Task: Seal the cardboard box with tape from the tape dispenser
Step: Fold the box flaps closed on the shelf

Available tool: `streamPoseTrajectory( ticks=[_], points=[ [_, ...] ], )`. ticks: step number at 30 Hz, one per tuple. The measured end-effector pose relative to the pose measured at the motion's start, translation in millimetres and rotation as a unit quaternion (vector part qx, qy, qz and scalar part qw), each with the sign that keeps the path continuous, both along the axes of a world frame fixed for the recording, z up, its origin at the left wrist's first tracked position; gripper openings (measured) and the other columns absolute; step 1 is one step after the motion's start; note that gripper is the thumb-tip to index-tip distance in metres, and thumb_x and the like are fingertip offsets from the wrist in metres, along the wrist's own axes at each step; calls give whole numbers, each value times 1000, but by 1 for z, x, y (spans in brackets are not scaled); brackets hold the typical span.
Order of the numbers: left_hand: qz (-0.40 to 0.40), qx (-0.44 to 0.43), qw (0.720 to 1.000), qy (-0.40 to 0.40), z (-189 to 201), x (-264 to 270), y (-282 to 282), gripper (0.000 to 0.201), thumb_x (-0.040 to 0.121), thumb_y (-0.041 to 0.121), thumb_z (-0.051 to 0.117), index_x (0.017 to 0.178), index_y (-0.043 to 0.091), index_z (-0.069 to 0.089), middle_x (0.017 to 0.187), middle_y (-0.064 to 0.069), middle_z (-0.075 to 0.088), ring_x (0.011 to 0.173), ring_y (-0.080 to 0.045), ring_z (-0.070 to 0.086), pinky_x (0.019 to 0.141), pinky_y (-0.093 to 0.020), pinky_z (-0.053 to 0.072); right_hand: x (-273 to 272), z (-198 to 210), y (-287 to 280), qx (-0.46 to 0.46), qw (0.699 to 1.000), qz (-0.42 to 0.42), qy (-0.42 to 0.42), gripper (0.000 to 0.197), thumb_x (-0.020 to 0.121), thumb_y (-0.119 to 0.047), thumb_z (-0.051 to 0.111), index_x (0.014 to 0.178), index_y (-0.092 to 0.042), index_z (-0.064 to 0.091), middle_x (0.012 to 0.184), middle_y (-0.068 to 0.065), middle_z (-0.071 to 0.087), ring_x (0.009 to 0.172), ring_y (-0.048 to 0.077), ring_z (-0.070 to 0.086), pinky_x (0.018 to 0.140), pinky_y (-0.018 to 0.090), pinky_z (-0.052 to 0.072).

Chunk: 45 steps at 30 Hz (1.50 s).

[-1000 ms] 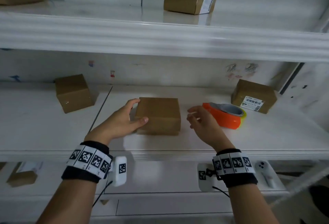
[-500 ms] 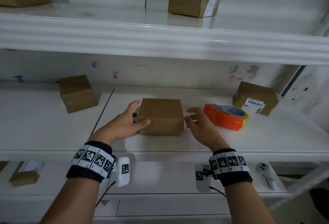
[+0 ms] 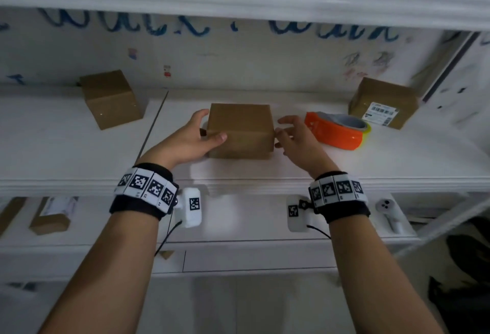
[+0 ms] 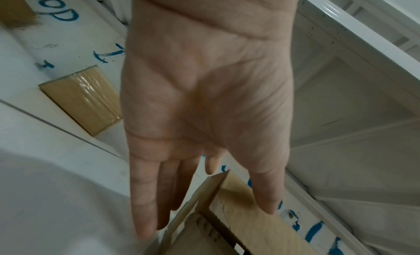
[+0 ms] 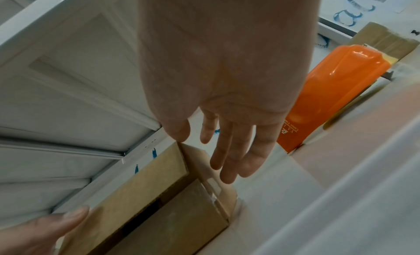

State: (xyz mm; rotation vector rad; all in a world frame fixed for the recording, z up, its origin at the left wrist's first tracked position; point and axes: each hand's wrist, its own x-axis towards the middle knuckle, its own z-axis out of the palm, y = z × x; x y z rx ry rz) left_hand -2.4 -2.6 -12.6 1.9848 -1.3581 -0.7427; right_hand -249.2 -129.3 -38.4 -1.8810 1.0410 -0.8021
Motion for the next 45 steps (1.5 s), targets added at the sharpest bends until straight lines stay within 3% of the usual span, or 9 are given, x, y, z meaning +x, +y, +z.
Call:
streamPoseTrajectory(
  ticks=[5, 11, 15, 17, 20, 26, 32, 40, 45],
  points=[
    [12, 2, 1000, 14, -6, -1, 2, 93, 95, 59, 65, 166, 34, 11, 164, -9, 38, 146, -27, 42, 116, -43, 36, -1, -5, 1, 10, 1000, 6, -10, 26, 105, -32, 54, 128, -20, 50, 111, 7, 71, 92, 17, 74, 86, 49, 61],
    [16, 2, 999, 45, -14, 2, 0, 99, 82, 73, 68, 162, 35, 22, 148, -9, 57, 120, -24, 66, 109, -48, 49, -1, -7, 4, 43, 998, 14, -35, 22, 100, -41, 58, 111, -23, 51, 109, 10, 74, 95, 22, 76, 89, 53, 60],
    [13, -15, 998, 63, -18, 5, -1, 112, 65, 83, 67, 157, 32, 31, 138, -4, 63, 115, -20, 69, 105, -48, 53, 0, -5, 6, 44, 998, 16, -36, 32, 97, -42, 65, 115, -20, 50, 118, 11, 69, 106, 20, 70, 87, 43, 61],
    [13, -19, 998, 67, -19, 4, -1, 111, 65, 83, 67, 156, 30, 33, 137, -3, 63, 115, -20, 69, 104, -47, 54, -1, -7, 7, 47, 998, 26, -29, 40, 96, -41, 68, 122, -18, 48, 127, 11, 64, 112, 19, 67, 81, 32, 60],
    [16, -24, 997, 74, -21, 4, 0, 108, 66, 82, 68, 154, 27, 36, 134, -2, 63, 116, -20, 68, 105, -47, 54, -2, -11, 8, 67, 997, 38, -33, 44, 94, -38, 71, 125, -20, 45, 132, 12, 61, 111, 20, 68, 76, 25, 58],
    [11, -38, 996, 75, -24, 0, 0, 81, 89, 63, 69, 153, 25, 37, 134, 2, 62, 119, -19, 66, 106, -47, 53, 0, -18, 9, 69, 996, 37, -51, 38, 95, -30, 70, 122, -21, 45, 127, 16, 66, 101, 23, 70, 75, 26, 55],
    [12, -41, 997, 66, -27, 1, 0, 81, 88, 63, 69, 153, 25, 38, 136, 2, 62, 119, -19, 66, 105, -48, 54, 1, -15, 11, 70, 995, 44, -53, 32, 98, -25, 68, 121, -22, 47, 122, 11, 70, 89, 12, 71, 73, 21, 53],
    [17, -50, 997, 57, -27, 0, 0, 74, 93, 59, 68, 152, 25, 40, 135, 3, 62, 117, -19, 67, 104, -48, 54, 1, -15, 13, 60, 996, 40, -47, 31, 98, -28, 67, 122, -23, 47, 121, 10, 70, 93, 16, 72, 76, 24, 56],
    [17, -58, 997, 44, -19, -2, 4, 71, 94, 62, 63, 152, 25, 42, 125, 6, 64, 107, -17, 70, 100, -47, 56, -2, -10, 11, 49, 997, 34, -45, 29, 97, -34, 67, 119, -27, 50, 118, 6, 71, 94, 20, 74, 83, 42, 63]
  ],
)
